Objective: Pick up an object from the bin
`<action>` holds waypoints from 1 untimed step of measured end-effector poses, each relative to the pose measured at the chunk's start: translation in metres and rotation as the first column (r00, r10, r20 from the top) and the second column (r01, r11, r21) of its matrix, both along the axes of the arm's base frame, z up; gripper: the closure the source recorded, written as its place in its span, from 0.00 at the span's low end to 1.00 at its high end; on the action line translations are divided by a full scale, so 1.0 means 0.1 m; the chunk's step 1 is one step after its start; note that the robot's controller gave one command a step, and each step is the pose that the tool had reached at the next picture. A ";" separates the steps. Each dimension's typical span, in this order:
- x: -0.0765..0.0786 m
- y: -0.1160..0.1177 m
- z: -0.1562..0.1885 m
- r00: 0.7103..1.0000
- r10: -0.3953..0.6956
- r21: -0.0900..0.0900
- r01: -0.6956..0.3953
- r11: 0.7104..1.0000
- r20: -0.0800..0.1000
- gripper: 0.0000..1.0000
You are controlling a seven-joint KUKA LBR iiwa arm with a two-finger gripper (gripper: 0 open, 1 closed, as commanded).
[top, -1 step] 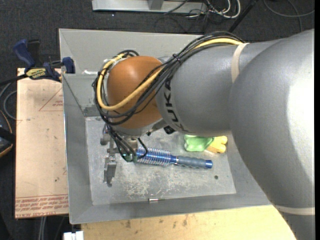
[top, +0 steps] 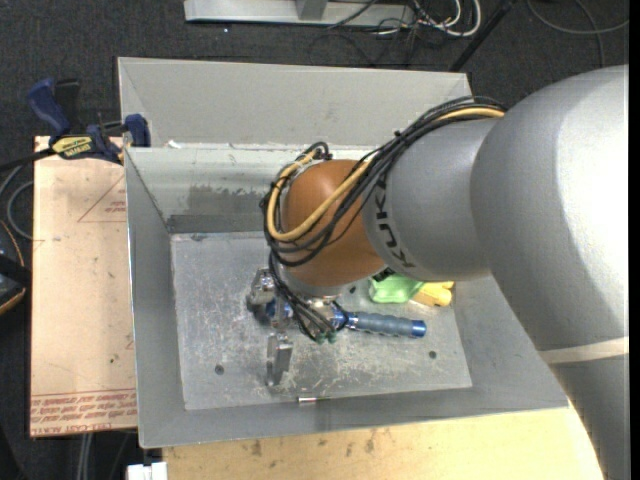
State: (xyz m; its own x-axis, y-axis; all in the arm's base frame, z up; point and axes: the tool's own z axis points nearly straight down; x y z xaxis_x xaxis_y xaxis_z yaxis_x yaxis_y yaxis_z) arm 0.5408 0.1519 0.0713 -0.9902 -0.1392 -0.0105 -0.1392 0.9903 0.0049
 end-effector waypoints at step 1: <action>0.32 -0.77 0.31 0.999 -0.032 -0.009 0.032 0.999 -0.001 0.00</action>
Offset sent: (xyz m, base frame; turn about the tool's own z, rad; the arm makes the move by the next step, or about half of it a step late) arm 0.0288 -0.0717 0.0287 0.0224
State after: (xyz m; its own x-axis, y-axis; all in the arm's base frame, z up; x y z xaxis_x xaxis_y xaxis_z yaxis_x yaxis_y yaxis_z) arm 0.5727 0.0746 0.1019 -0.9942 -0.1072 -0.0077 -0.1072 0.9942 -0.0037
